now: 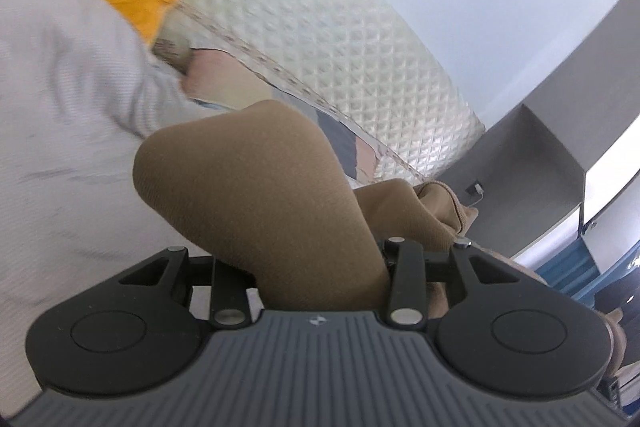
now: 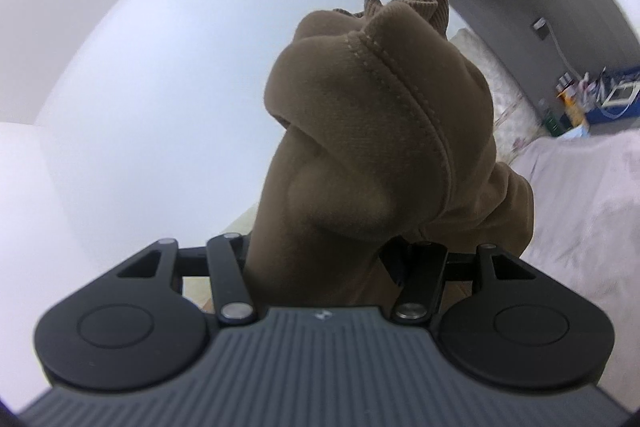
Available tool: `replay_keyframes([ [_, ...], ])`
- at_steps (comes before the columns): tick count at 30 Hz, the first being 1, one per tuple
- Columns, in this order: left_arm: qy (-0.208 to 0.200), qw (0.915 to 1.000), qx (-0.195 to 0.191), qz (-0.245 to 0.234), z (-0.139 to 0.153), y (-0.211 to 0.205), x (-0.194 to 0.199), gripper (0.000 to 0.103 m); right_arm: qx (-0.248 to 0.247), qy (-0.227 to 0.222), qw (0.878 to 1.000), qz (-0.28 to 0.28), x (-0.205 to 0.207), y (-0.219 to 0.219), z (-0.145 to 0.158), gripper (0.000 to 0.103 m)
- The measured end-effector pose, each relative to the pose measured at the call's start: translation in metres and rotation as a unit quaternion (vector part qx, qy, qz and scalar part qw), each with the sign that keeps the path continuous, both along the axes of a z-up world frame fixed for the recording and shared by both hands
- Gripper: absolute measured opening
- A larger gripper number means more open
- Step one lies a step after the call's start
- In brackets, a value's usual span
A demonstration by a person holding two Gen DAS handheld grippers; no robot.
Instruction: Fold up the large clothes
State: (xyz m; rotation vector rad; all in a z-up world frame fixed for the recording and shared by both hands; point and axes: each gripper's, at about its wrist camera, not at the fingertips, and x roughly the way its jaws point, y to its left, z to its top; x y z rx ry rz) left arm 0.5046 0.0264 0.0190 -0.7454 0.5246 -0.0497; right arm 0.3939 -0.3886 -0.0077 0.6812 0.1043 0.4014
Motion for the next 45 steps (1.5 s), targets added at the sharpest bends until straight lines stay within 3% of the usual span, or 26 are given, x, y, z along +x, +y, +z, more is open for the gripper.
replay_keyframes([
  [5,0.009,0.9997,0.01,-0.019,-0.024,-0.037,0.094,0.044,-0.016,0.007,1.0,-0.02,0.07,-0.034,-0.025,0.059],
  [10,0.028,0.9991,0.01,-0.03,-0.077,-0.053,0.184,0.044,-0.051,0.016,0.998,-0.03,0.134,-0.047,-0.062,0.059],
  [16,0.046,0.9978,0.024,-0.041,-0.154,-0.049,0.229,0.044,-0.039,0.058,0.997,-0.04,0.173,-0.052,-0.134,0.059],
  [20,0.061,0.9959,0.039,-0.053,-0.197,-0.043,0.224,0.044,-0.008,0.089,0.995,-0.046,0.173,-0.053,-0.192,0.059],
  [23,0.045,0.9947,0.056,-0.074,-0.213,-0.042,0.208,0.044,0.011,0.083,0.995,-0.055,0.15,-0.056,-0.218,0.059],
  [29,0.061,0.9953,0.035,-0.067,-0.259,-0.037,0.173,0.048,0.031,0.152,0.986,-0.06,0.129,-0.062,-0.254,0.059],
  [32,0.047,0.9966,0.011,-0.067,-0.282,-0.03,0.156,0.054,0.044,0.176,0.982,-0.061,0.116,-0.068,-0.281,0.059],
  [36,0.046,0.9961,-0.01,-0.074,-0.292,-0.024,0.146,0.057,0.081,0.213,0.971,-0.069,0.113,-0.079,-0.313,0.072],
  [39,0.054,0.9954,-0.003,-0.079,-0.286,-0.026,0.147,0.057,0.09,0.227,0.967,-0.07,0.104,-0.077,-0.309,0.073],
  [42,0.088,0.9923,-0.013,-0.086,-0.277,-0.02,0.15,0.063,0.081,0.262,0.958,-0.08,0.098,-0.073,-0.294,0.076],
  [45,0.114,0.9871,0.023,-0.109,-0.258,-0.015,0.14,0.064,0.077,0.296,0.947,-0.1,0.085,-0.072,-0.281,0.076],
])
